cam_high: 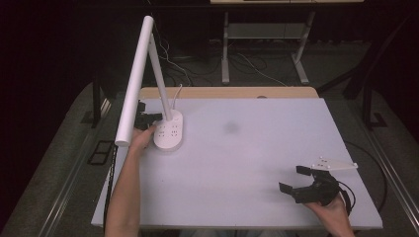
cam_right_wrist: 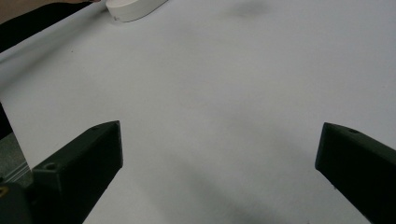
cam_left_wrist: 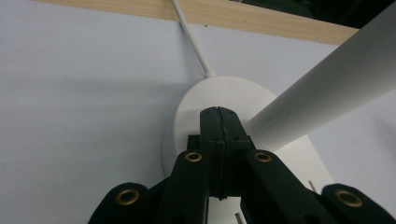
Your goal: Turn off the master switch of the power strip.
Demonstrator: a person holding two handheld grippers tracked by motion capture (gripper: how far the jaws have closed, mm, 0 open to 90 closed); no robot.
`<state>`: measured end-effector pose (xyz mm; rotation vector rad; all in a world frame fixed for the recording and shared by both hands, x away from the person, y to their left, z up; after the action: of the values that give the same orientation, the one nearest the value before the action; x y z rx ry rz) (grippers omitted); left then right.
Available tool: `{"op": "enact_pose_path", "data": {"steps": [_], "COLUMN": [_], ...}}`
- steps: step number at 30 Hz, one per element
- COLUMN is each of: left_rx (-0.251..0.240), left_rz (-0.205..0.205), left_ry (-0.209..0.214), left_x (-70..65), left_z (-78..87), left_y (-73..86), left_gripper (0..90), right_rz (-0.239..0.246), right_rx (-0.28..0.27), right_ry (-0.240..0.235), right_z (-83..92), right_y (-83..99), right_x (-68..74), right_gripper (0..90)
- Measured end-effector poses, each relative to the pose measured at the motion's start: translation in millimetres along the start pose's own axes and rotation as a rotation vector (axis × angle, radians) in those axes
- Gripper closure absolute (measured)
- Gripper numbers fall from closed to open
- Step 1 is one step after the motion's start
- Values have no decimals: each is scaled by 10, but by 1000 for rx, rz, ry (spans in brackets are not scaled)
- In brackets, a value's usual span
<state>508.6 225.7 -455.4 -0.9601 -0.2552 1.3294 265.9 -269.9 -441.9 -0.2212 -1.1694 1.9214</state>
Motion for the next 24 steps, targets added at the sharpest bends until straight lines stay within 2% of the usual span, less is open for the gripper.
{"op": "enact_pose_path", "data": {"steps": [6, 9, 12, 17, 21, 22, 23, 24], "left_rx": [7, 13, 27, 28, 20, 24, -4, -1], "left_rz": [0, -20, 19, 11, 19, 24, 49, 49], "left_ry": [-15, -25, 8, -8, 2, 0, 21, 16], "left_x": [-16, -27, -49, -60, -58, -55, -61, -60], "left_z": [4, 11, -1, -2, -2, 1, 6, 7], "left_y": [1, 6, 24, 20, 20, 19, 6, 3], "left_gripper": [900, 900, 900, 900, 900, 900, 900, 900], "right_rz": [2, 0, -3, 2, 2, 5, 2, 4], "right_rx": [0, -3, -5, -8, -9, -11, -10, -12], "right_ry": [-1, 0, -1, 0, 1, 2, 1, 2], "right_z": [14, 18, 23, 31, 30, 30, 32, 31], "right_y": [-3, -2, -3, -5, -6, -7, -6, -7], "right_x": [13, 10, 8, 11, 6, 3, 4, 2], "right_gripper": [3, 2, 2, 3, 2, 3, 2, 2]}}
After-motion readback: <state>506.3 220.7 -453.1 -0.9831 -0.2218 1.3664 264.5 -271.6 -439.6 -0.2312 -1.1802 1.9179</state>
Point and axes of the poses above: each handheld gripper's, and its own axes: z roughly backward along the jaws, y roughly out of its underside, x roughly to its left, the point moved 4 cm from there along -z, roughly forward along the jaws
